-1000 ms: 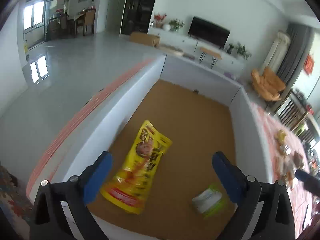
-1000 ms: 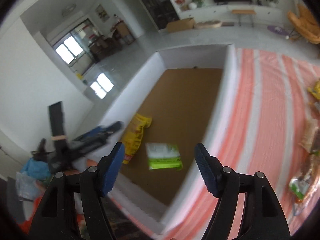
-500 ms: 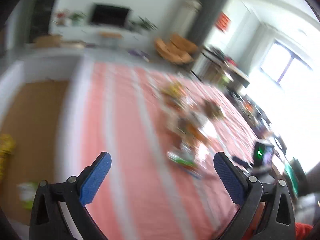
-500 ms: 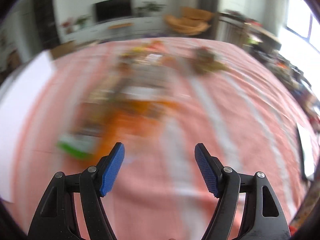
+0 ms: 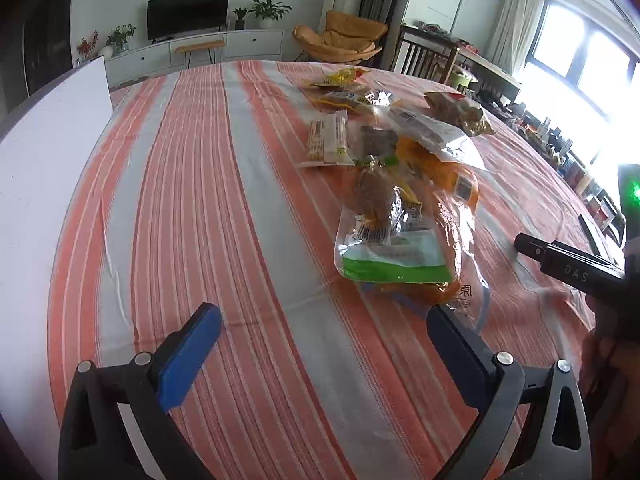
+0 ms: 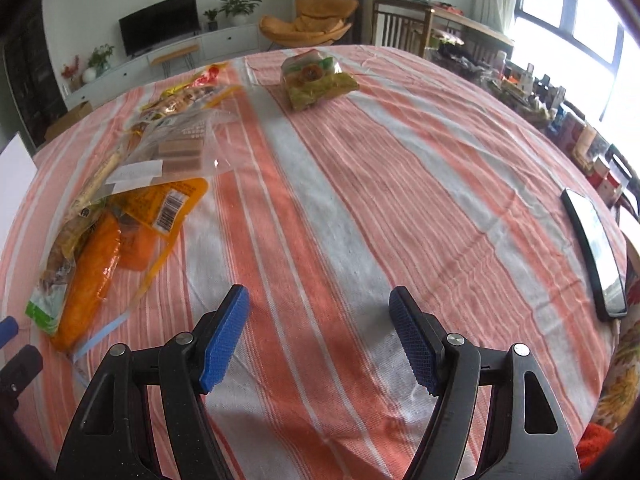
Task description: Organize snacks
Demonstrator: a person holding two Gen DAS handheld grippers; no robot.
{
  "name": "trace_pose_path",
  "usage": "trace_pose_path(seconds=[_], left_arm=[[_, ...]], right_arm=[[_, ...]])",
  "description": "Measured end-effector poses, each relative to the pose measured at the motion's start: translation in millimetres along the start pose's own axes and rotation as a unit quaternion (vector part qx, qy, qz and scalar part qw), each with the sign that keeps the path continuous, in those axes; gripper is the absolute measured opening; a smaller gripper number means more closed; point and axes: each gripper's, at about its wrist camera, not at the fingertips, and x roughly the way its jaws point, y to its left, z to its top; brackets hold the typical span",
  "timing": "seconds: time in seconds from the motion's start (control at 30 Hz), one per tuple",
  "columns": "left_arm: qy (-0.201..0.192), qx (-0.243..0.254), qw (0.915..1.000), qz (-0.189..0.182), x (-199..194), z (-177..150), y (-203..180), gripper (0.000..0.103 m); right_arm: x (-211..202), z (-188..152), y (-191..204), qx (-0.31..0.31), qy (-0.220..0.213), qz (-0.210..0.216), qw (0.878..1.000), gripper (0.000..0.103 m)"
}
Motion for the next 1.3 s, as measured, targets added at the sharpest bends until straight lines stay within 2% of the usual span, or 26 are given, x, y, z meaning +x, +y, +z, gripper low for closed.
trace_pose_path(seconds=[0.2,0.47,0.77,1.3], left_arm=[[0.011,0.020,0.9995,0.024,0.9,-1.6,-5.2,0.103],[0.025,0.049,0.9966,0.062,9.4,-0.9,-15.7,0.103],[0.020,0.039,0.9979,0.048,6.9,-0.7,-11.3,0.103],[0.020,0.040,0.9978,0.049,6.8,-0.6,-11.3,0.103]], right_arm=[[-0.5,-6.3,3.1,0.003,-0.005,0.005,1.000,0.085],[5.0,-5.9,1.2,0.004,-0.004,0.000,1.000,0.087],[5.4,-5.6,0.9,0.003,-0.005,0.000,1.000,0.088],[6.1,-5.3,0.7,0.003,-0.005,0.000,1.000,0.088]])
